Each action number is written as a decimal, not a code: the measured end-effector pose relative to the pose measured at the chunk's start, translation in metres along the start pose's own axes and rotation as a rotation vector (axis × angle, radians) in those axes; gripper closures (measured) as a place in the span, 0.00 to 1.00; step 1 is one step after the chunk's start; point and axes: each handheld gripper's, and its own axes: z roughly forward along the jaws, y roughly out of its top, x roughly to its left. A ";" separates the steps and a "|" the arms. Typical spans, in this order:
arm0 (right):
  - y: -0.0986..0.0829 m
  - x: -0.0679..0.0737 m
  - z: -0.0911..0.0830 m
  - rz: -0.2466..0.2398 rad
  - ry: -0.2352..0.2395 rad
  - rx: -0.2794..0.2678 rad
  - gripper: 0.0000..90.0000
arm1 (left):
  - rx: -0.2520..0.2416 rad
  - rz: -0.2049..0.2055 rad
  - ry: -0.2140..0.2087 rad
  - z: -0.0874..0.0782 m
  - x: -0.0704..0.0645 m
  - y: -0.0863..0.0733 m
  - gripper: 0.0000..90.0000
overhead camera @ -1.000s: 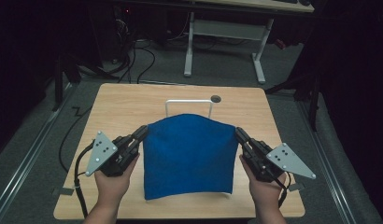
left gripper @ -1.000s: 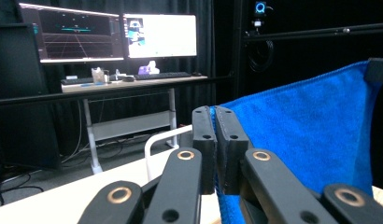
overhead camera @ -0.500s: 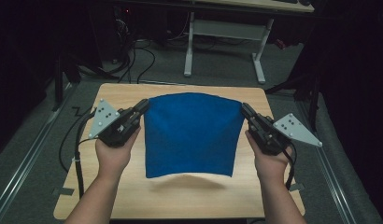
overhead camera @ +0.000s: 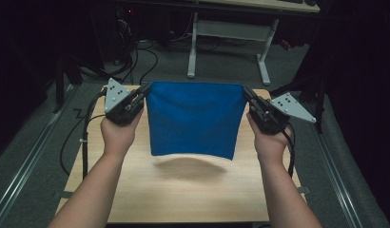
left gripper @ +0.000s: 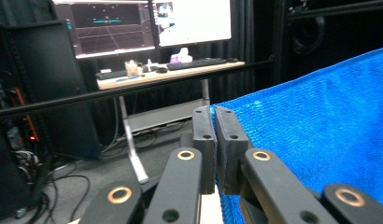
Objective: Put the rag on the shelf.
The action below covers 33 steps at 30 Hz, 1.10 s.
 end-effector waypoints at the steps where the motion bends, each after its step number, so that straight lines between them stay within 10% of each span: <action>1: 0.000 -0.002 0.004 0.000 -0.005 0.003 0.98 | 0.005 0.006 0.004 0.004 0.002 0.001 0.98; 23: -0.001 -0.045 0.108 -0.048 -0.093 0.114 0.99 | 0.091 0.024 0.111 0.090 0.046 -0.005 0.98; 33: -0.031 -0.052 0.144 -0.056 -0.093 0.245 0.99 | 0.235 -0.007 0.087 0.112 0.060 -0.041 0.97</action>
